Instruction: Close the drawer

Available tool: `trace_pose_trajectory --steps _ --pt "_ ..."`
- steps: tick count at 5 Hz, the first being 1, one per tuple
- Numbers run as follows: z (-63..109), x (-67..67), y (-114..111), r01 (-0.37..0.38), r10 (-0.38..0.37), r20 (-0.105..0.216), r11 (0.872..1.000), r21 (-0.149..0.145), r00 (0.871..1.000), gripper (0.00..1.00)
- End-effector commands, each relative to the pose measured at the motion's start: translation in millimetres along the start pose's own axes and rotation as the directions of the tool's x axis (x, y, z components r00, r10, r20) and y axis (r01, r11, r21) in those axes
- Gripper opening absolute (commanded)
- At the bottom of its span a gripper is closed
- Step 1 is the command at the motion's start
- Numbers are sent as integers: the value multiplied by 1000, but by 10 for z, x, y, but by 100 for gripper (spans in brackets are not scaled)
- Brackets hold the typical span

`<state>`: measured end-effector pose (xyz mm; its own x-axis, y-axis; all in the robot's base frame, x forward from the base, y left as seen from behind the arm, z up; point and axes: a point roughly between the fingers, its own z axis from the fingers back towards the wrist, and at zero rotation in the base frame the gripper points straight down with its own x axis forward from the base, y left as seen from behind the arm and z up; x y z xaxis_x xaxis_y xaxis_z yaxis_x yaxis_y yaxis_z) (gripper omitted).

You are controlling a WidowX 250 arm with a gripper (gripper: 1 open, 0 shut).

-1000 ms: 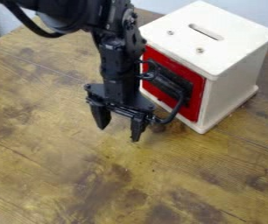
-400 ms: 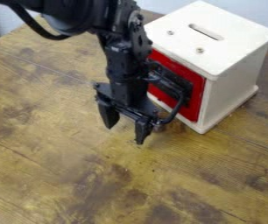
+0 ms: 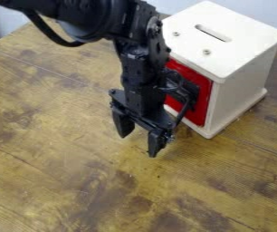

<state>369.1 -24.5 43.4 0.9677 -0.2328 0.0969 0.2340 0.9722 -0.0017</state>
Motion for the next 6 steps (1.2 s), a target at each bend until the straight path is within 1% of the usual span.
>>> trace_pose_trajectory --steps 1,3,6 --pt "362 100 34 8 -10 100 1000 13 995 100" --pt "377 115 32 2 -4 105 1000 19 994 100" --pt "387 97 169 1 -3 113 1000 23 994 100"
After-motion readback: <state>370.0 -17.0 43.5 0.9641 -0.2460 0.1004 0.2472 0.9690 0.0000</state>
